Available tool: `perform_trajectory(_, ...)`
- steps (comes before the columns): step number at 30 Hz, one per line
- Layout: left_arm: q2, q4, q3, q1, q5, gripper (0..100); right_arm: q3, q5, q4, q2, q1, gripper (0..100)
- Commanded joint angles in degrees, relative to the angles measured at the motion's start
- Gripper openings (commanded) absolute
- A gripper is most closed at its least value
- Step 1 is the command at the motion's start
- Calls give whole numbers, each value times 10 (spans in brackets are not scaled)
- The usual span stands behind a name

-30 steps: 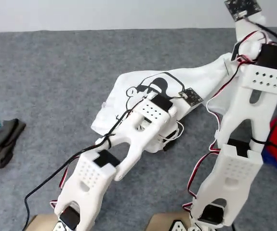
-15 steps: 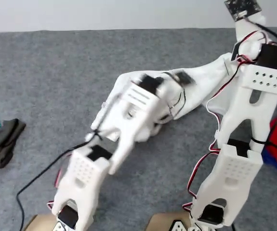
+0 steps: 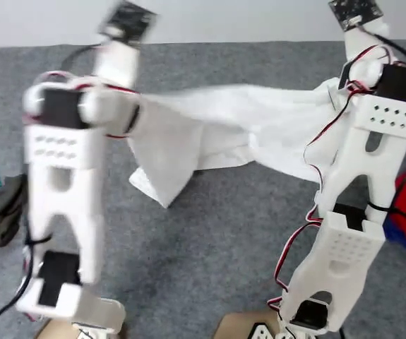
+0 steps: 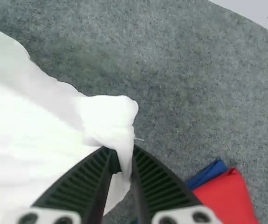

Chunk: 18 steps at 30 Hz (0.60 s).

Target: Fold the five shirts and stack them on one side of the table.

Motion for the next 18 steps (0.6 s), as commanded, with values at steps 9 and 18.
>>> perform_trajectory(9,-2,11,65,-153,-34,7,110,4,17,-4,-128,9)
perform_trajectory(18,114,11,142,-157,-76,8,183,4,10,21,-149,9)
